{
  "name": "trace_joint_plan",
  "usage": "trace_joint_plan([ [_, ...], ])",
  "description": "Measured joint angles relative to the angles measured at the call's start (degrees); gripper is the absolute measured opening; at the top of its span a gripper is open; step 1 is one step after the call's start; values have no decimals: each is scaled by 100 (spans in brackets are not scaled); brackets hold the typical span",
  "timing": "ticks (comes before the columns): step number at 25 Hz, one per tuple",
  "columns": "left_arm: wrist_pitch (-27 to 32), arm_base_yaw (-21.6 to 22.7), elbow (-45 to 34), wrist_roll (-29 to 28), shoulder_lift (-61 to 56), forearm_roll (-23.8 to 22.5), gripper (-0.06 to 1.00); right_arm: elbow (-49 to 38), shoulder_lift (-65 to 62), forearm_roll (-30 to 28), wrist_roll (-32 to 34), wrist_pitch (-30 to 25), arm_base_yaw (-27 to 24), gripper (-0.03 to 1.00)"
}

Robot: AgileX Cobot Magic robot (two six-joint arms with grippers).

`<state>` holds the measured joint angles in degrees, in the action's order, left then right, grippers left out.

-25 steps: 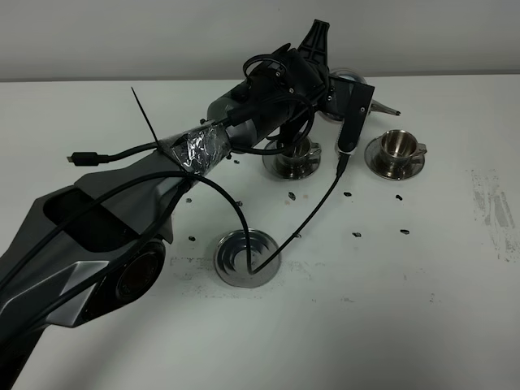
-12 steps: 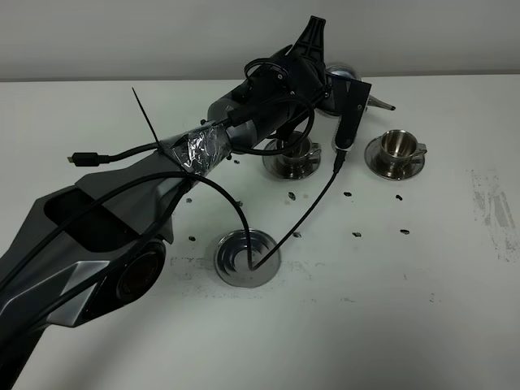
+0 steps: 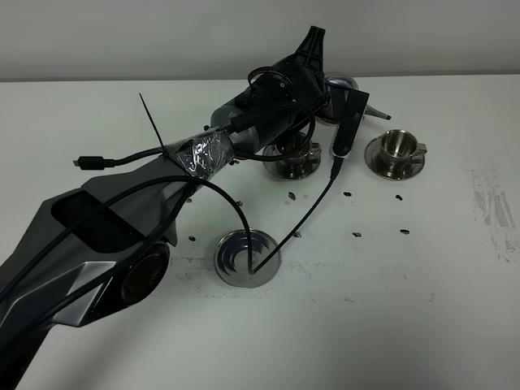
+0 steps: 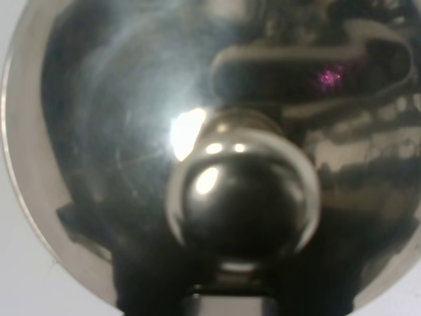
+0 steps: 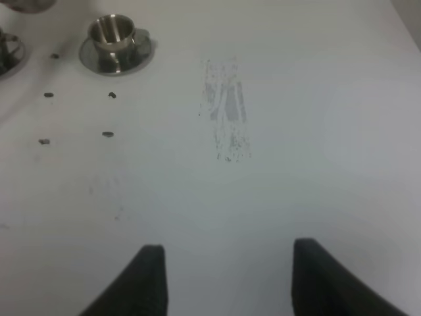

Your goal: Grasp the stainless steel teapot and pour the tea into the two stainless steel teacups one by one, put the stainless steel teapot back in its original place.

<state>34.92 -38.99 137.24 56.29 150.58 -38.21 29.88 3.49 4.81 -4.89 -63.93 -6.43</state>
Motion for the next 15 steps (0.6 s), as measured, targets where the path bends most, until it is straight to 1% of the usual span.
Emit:
trace_joint_plan([
  [15,-164,5,0,-122,98,-290,17,0,0,0,0,0,0,42],
])
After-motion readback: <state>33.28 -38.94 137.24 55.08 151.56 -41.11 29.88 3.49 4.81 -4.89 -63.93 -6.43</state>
